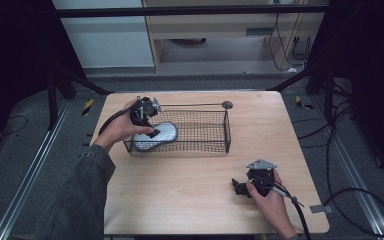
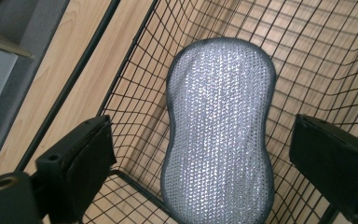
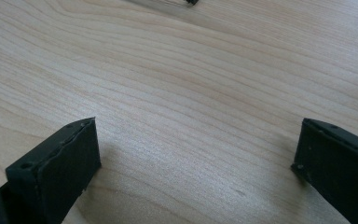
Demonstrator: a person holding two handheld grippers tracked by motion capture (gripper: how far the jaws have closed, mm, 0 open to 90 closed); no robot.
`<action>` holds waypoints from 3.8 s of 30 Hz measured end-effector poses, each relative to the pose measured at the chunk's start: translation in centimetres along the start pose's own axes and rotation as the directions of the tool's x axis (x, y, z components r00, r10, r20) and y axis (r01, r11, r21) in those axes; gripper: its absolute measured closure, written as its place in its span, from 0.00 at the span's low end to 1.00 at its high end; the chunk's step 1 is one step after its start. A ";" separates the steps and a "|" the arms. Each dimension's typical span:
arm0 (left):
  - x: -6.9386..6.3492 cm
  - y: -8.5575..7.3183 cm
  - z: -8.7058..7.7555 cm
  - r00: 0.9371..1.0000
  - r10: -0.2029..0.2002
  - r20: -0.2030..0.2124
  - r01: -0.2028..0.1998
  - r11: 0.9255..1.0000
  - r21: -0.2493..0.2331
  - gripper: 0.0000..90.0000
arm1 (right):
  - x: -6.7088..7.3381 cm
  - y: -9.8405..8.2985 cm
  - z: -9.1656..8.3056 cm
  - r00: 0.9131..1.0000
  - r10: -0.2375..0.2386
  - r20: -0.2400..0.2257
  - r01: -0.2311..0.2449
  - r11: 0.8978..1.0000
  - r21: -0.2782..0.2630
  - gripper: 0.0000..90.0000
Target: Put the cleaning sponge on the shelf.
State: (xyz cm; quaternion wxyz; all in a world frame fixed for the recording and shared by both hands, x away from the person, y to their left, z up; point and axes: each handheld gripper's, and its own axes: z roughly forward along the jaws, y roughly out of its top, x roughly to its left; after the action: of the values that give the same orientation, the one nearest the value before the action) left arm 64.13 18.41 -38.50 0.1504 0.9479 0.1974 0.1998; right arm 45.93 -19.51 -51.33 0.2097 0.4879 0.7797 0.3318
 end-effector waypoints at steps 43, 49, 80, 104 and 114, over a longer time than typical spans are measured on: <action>-5.2 -2.1 -6.0 0.956 -0.294 -0.007 0.283 0.926 -0.251 0.04 | 0.0 0.0 0.0 1.000 0.000 0.001 0.000 1.000 0.000 0.00; -6.4 -4.0 -6.9 0.942 -0.336 -0.008 0.322 0.907 -0.272 0.04 | 0.0 0.0 0.0 1.000 0.001 0.001 -0.001 1.000 0.000 0.00; -10.7 -15.5 -3.8 0.836 -0.549 0.007 0.537 0.814 -0.222 0.05 | 0.0 0.0 0.0 1.000 0.001 0.001 -0.001 1.000 0.000 0.00; -10.2 -19.4 1.8 0.795 -0.607 0.017 0.594 0.772 -0.225 0.00 | 0.0 0.0 0.0 1.000 0.000 0.001 0.000 1.000 -0.001 0.00; -10.4 -19.8 2.0 0.793 -0.609 0.014 0.587 0.759 -0.283 0.00 | 0.0 0.0 0.0 1.000 -0.001 0.002 0.001 1.000 -0.001 0.00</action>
State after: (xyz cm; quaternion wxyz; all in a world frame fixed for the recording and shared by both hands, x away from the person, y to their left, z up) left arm 50.02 30.82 -50.82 0.3271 0.7965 0.4660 0.2037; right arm 45.94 -19.49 -51.34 0.2106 0.4877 0.7796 0.3315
